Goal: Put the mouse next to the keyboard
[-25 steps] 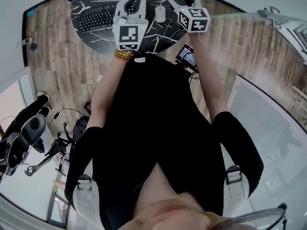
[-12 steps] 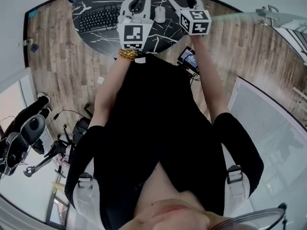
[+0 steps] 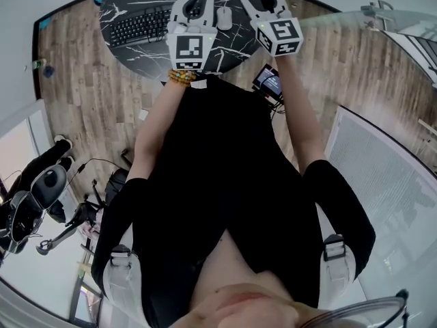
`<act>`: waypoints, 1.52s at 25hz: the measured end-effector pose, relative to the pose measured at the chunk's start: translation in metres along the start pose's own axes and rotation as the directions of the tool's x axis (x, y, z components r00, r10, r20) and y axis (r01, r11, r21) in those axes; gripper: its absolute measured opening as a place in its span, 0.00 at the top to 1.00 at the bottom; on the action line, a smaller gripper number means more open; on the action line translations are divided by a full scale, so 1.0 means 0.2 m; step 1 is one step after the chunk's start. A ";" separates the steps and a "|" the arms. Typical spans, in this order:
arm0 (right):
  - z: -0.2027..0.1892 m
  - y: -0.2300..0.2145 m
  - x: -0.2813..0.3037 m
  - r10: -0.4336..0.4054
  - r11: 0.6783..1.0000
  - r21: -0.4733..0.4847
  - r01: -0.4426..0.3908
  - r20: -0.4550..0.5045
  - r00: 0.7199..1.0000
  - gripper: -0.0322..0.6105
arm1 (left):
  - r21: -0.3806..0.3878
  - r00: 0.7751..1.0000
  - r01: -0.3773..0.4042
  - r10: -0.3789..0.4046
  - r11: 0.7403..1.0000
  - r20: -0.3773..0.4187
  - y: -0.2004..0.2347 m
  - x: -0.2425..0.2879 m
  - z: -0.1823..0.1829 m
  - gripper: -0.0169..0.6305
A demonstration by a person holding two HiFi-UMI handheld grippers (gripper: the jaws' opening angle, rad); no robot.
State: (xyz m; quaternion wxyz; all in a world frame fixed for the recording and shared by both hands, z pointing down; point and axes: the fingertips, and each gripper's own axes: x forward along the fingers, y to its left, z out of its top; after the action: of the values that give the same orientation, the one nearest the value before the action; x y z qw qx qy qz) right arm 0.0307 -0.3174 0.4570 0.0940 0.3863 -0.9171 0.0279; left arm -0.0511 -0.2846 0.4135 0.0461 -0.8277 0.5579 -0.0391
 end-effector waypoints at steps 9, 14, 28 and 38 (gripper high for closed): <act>0.14 -0.01 -0.11 -0.067 0.996 -0.046 0.073 0.116 0.991 0.86 | 0.045 1.000 -0.003 0.003 0.999 0.016 -0.02 -0.03 0.02 0.95; 0.28 0.00 -0.19 -0.087 0.992 -0.066 0.104 0.224 0.971 0.86 | 0.066 0.999 -0.009 0.006 0.998 0.048 -0.02 -0.06 0.06 0.95; 0.42 0.12 -0.23 -0.219 0.966 -0.068 0.250 0.300 0.928 0.89 | 0.060 0.996 -0.057 0.053 0.997 0.068 0.02 -0.13 0.08 0.95; 0.32 0.27 -0.16 -0.220 0.970 -0.041 0.241 0.290 0.932 0.90 | 0.050 0.990 -0.087 0.080 0.995 0.118 0.07 -0.23 0.09 0.95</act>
State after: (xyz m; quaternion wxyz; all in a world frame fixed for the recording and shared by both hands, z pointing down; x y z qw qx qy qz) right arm 0.0042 -0.2641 0.3888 -0.0208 0.4874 -0.8698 -0.0738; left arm -0.0788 -0.2466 0.3928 0.1027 -0.8029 0.5872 -0.0041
